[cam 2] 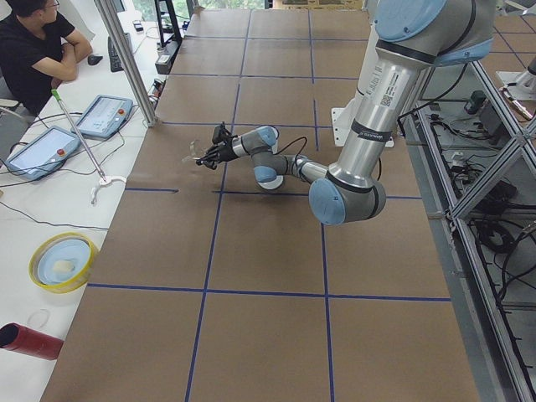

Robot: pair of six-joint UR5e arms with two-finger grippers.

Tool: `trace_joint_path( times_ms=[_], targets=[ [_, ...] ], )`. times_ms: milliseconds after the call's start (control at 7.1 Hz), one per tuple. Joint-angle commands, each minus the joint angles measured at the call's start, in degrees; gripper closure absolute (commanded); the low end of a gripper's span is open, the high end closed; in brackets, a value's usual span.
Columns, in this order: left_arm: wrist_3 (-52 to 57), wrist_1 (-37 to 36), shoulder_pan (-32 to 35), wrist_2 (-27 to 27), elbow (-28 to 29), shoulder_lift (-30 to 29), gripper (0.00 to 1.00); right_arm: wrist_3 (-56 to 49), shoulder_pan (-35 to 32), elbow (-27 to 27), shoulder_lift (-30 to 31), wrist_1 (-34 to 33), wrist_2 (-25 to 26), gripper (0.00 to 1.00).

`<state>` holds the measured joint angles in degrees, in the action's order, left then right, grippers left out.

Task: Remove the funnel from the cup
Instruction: 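Lower the funnel onto the table and open the left gripper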

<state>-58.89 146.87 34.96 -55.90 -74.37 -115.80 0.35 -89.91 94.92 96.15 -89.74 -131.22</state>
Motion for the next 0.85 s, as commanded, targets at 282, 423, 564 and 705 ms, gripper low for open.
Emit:
trace_joint_path(
  times_ms=[282, 423, 564, 705],
  targets=[
    [0.17, 4.71, -0.16, 0.01, 2.72, 0.05, 1.0, 0.0, 0.0, 0.0, 0.0, 0.0, 0.0, 0.0],
    [0.35, 6.92, -0.16, -0.08, 3.95, 0.05, 1.0, 0.0, 0.0, 0.0, 0.0, 0.0, 0.0, 0.0],
    [1.31, 7.81, -0.07, -0.08, 3.97, -0.04, 1.0, 0.0, 0.0, 0.0, 0.0, 0.0, 0.0, 0.0],
    [1.49, 8.08, -0.07, -0.08, 4.14, 0.05, 1.0, 0.0, 0.0, 0.0, 0.0, 0.0, 0.0, 0.0]
  ],
)
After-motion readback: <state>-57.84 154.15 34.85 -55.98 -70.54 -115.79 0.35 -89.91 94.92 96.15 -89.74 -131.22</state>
